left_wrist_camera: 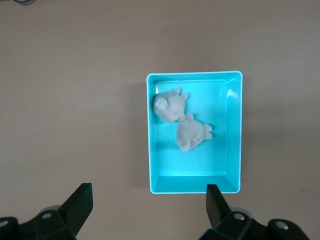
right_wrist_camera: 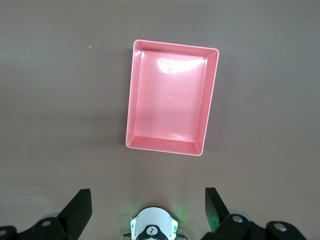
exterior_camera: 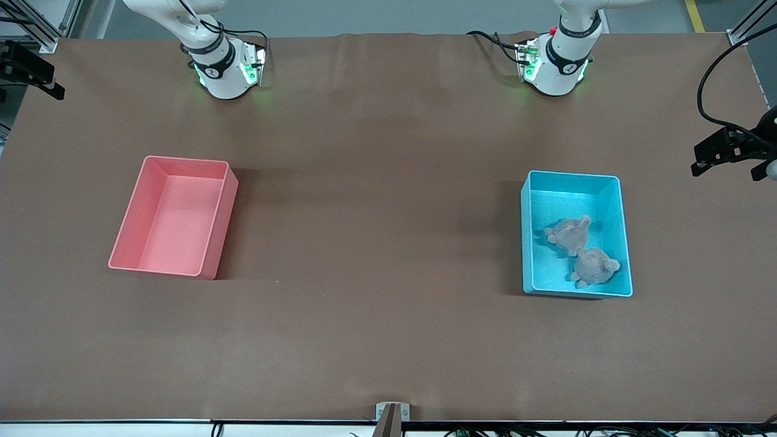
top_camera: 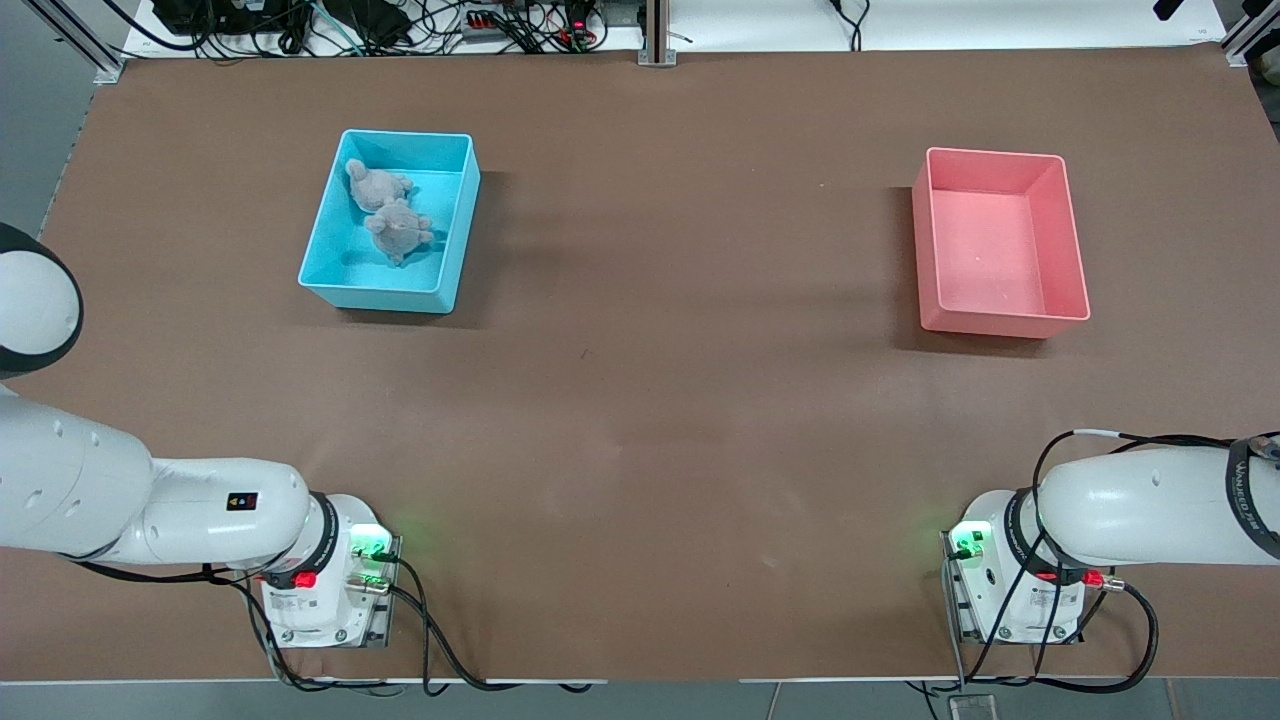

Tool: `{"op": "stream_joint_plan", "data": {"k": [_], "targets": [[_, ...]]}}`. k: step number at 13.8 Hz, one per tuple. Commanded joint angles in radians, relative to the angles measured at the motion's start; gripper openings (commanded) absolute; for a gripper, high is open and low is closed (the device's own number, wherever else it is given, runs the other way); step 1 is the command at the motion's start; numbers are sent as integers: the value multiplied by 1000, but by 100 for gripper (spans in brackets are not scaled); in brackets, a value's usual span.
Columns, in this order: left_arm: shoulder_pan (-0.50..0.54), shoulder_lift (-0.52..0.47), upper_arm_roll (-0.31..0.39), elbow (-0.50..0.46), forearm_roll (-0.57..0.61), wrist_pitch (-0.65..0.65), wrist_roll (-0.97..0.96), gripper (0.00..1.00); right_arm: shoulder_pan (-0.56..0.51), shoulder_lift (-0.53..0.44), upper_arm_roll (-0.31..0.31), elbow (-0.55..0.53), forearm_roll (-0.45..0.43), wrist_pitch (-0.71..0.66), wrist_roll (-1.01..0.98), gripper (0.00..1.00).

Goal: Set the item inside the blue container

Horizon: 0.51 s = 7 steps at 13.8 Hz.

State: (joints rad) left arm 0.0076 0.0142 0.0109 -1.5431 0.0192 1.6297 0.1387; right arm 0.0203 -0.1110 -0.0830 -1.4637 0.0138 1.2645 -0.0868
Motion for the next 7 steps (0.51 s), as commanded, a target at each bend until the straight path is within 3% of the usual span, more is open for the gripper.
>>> {"op": "stream_joint_plan", "data": {"k": [1,7], "targets": [[-8,-3,14,17,-15,-1,12,100,0,-21,3,-20,-6,-2,-11,100],[-6,-10,14,18,-16,-2,13,100,0,-22,3,-21,-6,-4,-13,100]]}}
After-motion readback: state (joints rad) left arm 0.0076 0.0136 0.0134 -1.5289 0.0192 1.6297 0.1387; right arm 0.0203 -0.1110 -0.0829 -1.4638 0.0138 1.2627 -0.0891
